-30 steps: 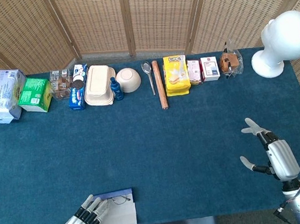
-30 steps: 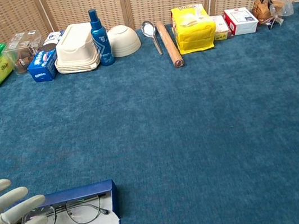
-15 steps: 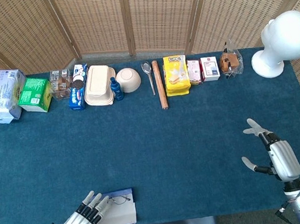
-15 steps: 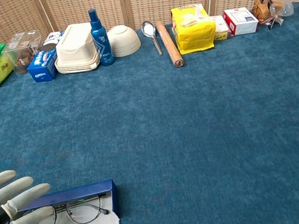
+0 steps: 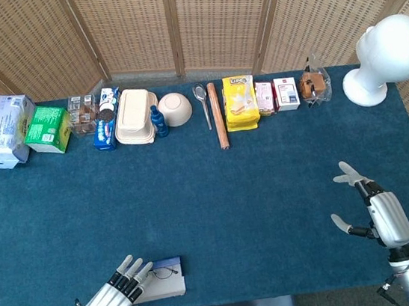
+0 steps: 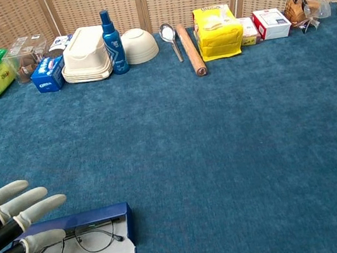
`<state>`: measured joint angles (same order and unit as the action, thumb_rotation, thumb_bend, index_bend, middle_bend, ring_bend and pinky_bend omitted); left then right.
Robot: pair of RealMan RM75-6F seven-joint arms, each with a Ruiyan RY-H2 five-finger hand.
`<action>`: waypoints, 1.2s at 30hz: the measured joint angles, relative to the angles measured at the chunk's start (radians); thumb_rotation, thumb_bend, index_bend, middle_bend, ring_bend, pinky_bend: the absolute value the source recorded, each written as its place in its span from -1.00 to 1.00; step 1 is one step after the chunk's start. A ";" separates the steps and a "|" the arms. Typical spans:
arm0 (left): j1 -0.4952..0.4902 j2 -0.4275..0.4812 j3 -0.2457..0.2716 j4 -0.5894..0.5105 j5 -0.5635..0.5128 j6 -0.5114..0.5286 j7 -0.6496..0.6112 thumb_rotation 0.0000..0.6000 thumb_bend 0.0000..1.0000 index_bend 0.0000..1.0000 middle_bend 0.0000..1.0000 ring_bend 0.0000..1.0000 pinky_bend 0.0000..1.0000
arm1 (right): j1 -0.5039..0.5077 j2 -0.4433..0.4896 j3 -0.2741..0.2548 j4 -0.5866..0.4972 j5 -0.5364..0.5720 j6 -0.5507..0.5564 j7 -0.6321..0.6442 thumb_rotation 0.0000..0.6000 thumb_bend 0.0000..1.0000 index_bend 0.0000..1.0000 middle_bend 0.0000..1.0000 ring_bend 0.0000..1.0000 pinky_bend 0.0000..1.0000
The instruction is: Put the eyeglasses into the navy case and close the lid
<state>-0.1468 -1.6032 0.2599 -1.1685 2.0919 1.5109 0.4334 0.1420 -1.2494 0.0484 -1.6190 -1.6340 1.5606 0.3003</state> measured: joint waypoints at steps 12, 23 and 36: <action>-0.033 0.010 -0.005 -0.081 -0.021 -0.066 0.001 0.58 -0.40 -0.31 -0.99 -1.00 -1.00 | -0.010 0.010 -0.001 0.009 0.007 0.006 0.034 1.00 -0.50 -0.92 -0.42 -0.50 -0.38; -0.055 0.029 -0.005 -0.143 -0.042 -0.109 -0.002 0.63 -0.24 0.00 -0.95 -1.00 -1.00 | -0.017 0.010 -0.002 0.025 0.013 0.009 0.074 1.00 -0.51 -0.92 -0.42 -0.50 -0.38; -0.062 0.035 -0.003 -0.180 -0.077 -0.152 -0.004 0.78 -0.08 0.17 -0.86 -1.00 -1.00 | -0.020 0.011 -0.001 0.032 0.015 0.006 0.092 1.00 -0.51 -0.92 -0.42 -0.50 -0.38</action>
<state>-0.2087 -1.5685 0.2566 -1.3486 2.0151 1.3587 0.4297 0.1221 -1.2385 0.0477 -1.5871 -1.6190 1.5663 0.3921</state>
